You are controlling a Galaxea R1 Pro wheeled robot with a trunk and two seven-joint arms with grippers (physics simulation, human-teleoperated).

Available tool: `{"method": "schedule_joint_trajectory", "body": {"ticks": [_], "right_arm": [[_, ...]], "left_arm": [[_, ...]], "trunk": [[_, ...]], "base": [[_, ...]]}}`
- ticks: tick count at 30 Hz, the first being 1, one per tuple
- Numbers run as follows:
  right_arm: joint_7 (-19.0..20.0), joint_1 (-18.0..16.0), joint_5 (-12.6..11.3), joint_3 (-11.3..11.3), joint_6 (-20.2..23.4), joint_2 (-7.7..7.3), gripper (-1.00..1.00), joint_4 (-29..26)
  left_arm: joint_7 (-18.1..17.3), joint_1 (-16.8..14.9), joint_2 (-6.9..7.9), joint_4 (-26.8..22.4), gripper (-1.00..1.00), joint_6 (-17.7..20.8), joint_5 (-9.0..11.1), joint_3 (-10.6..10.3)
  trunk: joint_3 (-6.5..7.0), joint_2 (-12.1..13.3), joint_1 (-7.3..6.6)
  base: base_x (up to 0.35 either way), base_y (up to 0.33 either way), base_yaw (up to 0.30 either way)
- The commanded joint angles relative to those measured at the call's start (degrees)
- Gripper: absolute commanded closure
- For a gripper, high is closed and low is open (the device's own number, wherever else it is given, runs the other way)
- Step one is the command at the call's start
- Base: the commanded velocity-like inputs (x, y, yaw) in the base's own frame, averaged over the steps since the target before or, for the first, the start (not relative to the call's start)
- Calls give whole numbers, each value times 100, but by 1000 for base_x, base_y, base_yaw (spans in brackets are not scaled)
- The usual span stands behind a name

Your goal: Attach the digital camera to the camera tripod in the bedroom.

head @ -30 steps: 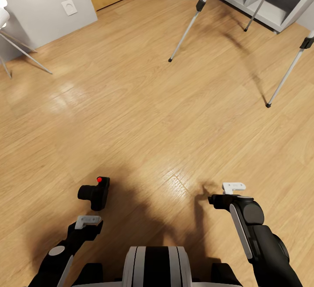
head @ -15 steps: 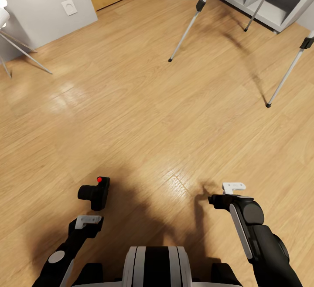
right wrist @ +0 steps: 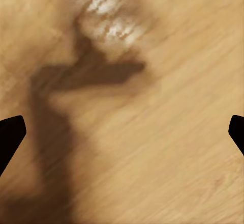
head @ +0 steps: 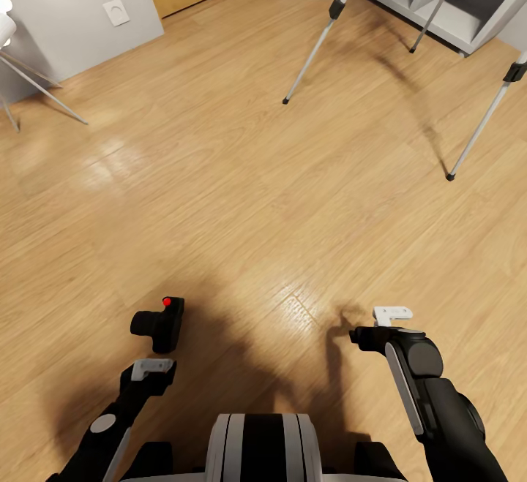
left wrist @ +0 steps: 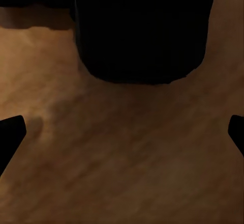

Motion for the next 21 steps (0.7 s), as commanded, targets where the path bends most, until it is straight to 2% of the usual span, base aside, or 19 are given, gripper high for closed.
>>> {"method": "schedule_joint_trajectory", "body": {"ticks": [1,6,21], "right_arm": [[-12,-2,5,4,26,-2,-100,-4],[-13,-2,7,8,26,0,-100,-4],[-13,-2,8,17,26,6,-100,-4]], "left_arm": [[-39,-28,-3,49,-100,-30,-28,16],[-37,-116,-8,222,-100,-302,-19,16],[-12,-158,-12,276,-100,-447,-15,16]], "trunk": [[-3,-1,-1],[-3,-1,-1],[-3,-1,-1]], "base": [[0,0,0],[0,0,0],[0,0,0]]}}
